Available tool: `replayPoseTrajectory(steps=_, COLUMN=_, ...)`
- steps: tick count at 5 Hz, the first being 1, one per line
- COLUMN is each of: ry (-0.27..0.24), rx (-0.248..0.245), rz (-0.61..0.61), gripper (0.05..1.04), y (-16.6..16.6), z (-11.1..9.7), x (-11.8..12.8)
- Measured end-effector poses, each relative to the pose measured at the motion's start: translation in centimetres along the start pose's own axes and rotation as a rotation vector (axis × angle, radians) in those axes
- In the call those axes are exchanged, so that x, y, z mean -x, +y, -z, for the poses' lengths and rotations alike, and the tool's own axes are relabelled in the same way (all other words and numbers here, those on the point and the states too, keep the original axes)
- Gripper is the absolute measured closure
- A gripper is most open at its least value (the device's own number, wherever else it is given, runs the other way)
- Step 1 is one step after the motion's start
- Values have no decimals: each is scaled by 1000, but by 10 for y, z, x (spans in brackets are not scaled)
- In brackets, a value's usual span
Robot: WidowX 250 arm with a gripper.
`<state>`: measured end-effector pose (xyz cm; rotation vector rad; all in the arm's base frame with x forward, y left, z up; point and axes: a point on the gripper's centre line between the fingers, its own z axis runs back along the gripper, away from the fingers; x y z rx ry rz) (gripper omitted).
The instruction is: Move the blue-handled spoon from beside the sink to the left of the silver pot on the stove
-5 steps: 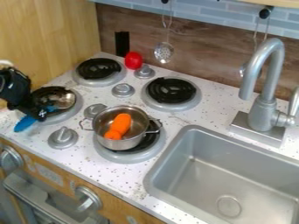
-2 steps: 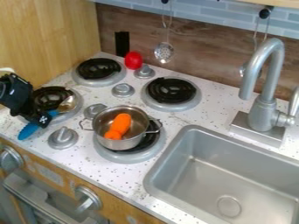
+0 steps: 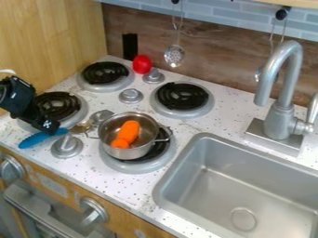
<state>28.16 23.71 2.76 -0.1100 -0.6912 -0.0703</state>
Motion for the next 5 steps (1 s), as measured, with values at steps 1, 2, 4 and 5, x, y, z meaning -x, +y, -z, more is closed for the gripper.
replayPoseTrajectory(steps=1, ry=3, rx=0, rz=3, gripper=73, y=0, z=0, x=0)
replayPoseTrajectory(steps=2, ry=19, rx=-11, rz=0, gripper=77, y=-2, z=-2, x=-3)
replayPoseTrajectory(steps=4, ry=-129, rx=-60, rz=88, gripper=79, y=-25, z=-54, x=-71)
replayPoseTrajectory(steps=5, ry=-139, rx=-67, rz=93, gripper=79, y=-25, z=-58, x=-75)
